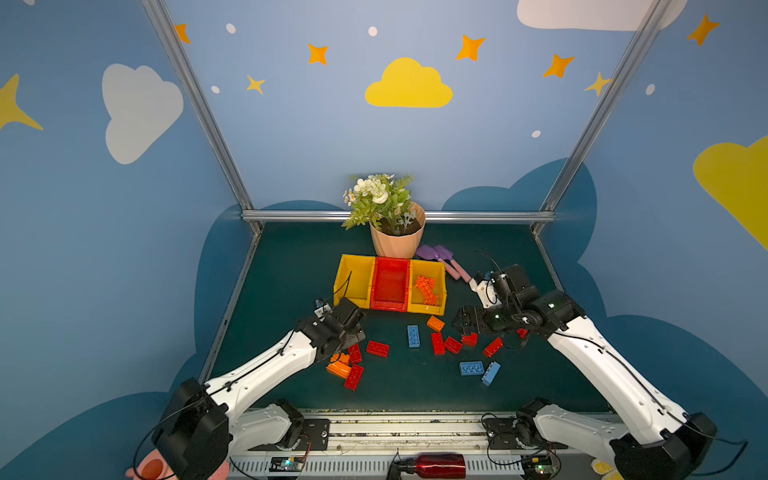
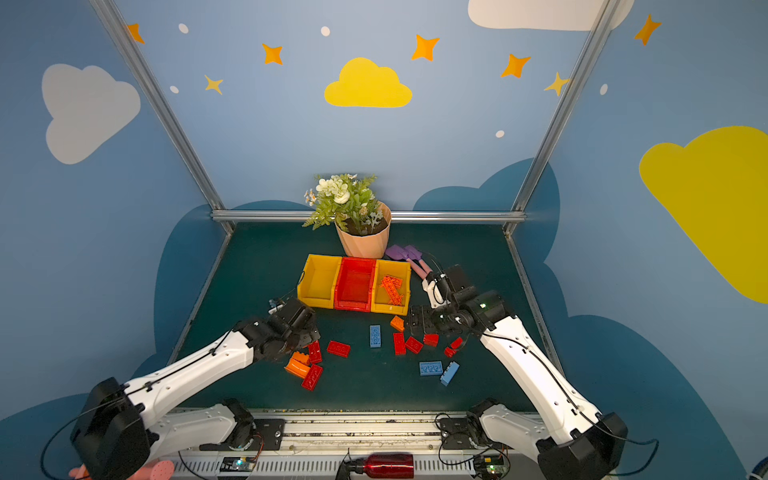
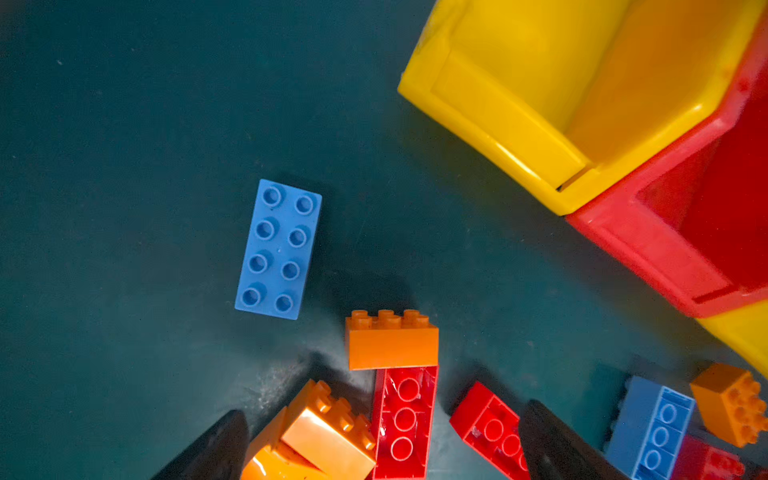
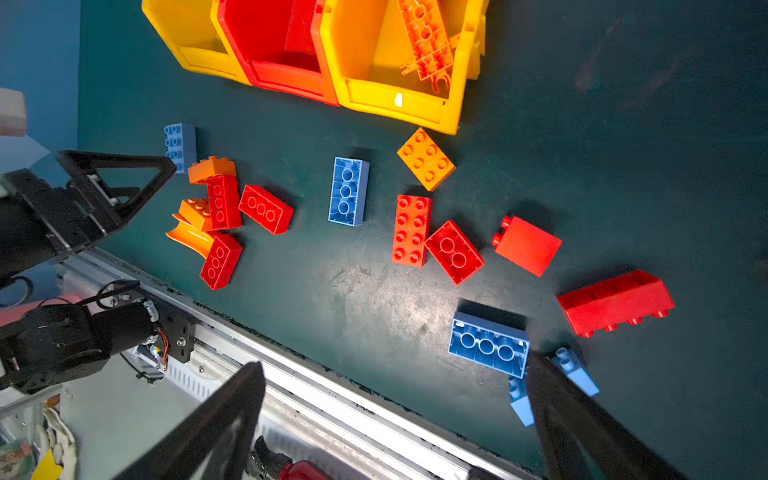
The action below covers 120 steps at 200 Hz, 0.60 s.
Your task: Sort the legos into containers by color
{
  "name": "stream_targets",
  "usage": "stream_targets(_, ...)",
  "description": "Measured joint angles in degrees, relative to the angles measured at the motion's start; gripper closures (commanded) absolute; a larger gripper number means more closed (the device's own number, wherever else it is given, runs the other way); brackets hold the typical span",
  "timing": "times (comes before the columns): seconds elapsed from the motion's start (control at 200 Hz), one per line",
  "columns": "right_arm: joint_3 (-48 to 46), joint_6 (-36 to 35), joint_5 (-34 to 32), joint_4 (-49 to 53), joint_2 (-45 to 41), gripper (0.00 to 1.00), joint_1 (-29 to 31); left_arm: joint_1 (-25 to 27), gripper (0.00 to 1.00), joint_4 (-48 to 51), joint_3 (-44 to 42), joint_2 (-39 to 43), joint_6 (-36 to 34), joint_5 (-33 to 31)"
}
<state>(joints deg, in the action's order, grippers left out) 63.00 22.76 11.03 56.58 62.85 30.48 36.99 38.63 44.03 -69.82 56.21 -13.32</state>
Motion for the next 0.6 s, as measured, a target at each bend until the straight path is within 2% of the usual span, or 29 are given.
stream_targets(0.285,-0.07,2.32,1.03,-1.18,0.85,0.04,0.00,-1.38,0.04,2.38,7.74,-12.83,-1.03,0.63)
stream_targets(0.601,1.20,2.32,0.94,-1.68,4.07,0.04,0.00,-3.06,0.08,1.62,7.32,-14.95,-1.66,1.70)
